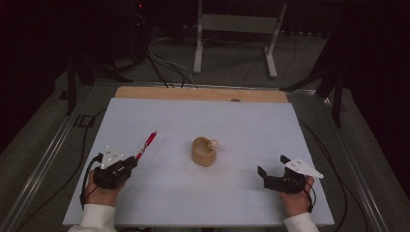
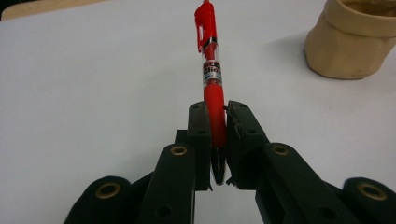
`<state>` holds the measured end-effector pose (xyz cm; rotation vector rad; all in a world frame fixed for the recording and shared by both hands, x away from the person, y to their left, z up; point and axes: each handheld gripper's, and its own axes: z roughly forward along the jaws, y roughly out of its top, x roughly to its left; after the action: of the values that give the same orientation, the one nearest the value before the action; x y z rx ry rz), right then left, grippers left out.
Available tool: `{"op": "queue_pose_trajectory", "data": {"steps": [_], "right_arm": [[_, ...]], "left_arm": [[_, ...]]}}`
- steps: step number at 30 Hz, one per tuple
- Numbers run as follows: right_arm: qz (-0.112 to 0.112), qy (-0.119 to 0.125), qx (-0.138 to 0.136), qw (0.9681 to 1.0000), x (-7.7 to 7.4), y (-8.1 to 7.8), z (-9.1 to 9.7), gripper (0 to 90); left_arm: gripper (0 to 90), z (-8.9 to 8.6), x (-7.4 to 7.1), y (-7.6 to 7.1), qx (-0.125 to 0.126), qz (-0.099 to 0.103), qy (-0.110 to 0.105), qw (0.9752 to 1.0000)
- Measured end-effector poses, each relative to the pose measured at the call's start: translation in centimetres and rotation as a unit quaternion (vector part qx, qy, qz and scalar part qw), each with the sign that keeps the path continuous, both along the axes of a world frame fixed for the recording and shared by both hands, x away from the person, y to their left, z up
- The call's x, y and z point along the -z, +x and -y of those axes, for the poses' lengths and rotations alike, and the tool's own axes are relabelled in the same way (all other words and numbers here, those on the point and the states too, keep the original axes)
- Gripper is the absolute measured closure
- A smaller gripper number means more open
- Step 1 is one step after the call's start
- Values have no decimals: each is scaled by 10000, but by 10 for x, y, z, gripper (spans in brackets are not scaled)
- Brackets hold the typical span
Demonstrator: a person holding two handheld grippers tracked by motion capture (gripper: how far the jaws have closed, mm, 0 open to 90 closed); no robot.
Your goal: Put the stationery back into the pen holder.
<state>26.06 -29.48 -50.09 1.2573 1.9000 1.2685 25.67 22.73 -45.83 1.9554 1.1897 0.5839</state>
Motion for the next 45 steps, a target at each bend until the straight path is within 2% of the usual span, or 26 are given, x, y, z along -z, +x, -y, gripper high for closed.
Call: {"op": "queue_pose_trajectory", "data": {"steps": [9,20,25,31,45], "right_arm": [[3,16,7,10000,0,0,0,1],[-11,41,4,10000,0,0,1,0],[-23,34,-12,10000,0,0,0,0],[-25,38,-18,10000,0,0,0,1],[-56,55,-29,10000,1,1,1,1]], "left_arm": [[814,3,-10,4,377,113,55,9992],[814,7,-19,9,591,194,14,9981],[814,9,-24,12,802,177,-130,9965],[814,13,-29,15,986,197,-196,9947],[814,32,-37,22,1304,187,-92,9912]]}}
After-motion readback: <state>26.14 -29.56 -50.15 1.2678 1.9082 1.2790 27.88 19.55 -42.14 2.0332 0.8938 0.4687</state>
